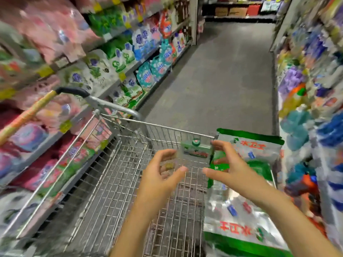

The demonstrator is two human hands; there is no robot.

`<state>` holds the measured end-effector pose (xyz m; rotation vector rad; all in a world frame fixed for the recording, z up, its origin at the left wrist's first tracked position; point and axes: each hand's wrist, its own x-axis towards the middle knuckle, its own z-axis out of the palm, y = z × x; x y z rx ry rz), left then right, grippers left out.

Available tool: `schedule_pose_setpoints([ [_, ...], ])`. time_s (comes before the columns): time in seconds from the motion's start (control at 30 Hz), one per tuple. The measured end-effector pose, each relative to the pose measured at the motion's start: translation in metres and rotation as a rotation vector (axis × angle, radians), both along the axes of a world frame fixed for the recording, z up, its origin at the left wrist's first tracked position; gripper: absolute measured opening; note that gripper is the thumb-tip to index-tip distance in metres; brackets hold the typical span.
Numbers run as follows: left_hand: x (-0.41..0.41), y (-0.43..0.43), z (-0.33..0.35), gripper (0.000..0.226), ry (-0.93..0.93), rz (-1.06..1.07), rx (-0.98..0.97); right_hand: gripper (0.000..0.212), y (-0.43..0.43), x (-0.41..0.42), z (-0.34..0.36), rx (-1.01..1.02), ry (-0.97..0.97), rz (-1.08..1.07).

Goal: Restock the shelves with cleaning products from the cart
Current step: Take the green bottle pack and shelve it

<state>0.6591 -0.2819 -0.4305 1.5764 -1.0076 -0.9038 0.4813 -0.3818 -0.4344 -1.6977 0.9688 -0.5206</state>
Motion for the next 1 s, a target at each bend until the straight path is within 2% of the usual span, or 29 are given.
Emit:
schedule_pose_setpoints([
  [0.13, 0.015, -0.049, -0.030, 0.044, -0.097, 0.028, 0.079, 0.060, -0.048, 0.029, -0.041, 0.060, 0.110, -0.018],
  [0.27, 0.027, -0.106, -0.072, 0.056, -0.343, -0.081, 0.198, 0.064, -0.076, 0.050, -0.076, 0.196, 0.175, -0.140],
  [0.47, 0.036, -0.172, -0.135, 0.070, -0.622, -0.275, 0.375, 0.051, -0.100, 0.071, -0.118, 0.108, 0.370, -0.139],
  [0.6, 0.041, -0.187, -0.163, 0.075, -0.740, -0.325, 0.401, 0.059, -0.106, 0.080, -0.136, 0.083, 0.443, -0.119],
  [0.73, 0.043, -0.194, -0.176, 0.069, -0.802, -0.297, 0.359, 0.066, -0.109, 0.082, -0.146, 0.051, 0.503, -0.137],
  [0.83, 0.043, -0.195, -0.184, 0.053, -0.892, -0.344, 0.410, 0.062, -0.108, 0.086, -0.153, 0.043, 0.601, -0.121],
  [0.93, 0.043, -0.191, -0.191, 0.035, -0.858, -0.333, 0.410, 0.063, -0.102, 0.088, -0.159, 0.065, 0.639, -0.115],
  [1.0, 0.043, -0.190, -0.191, 0.029, -0.810, -0.310, 0.387, 0.061, -0.103, 0.088, -0.160, 0.039, 0.594, -0.158],
])
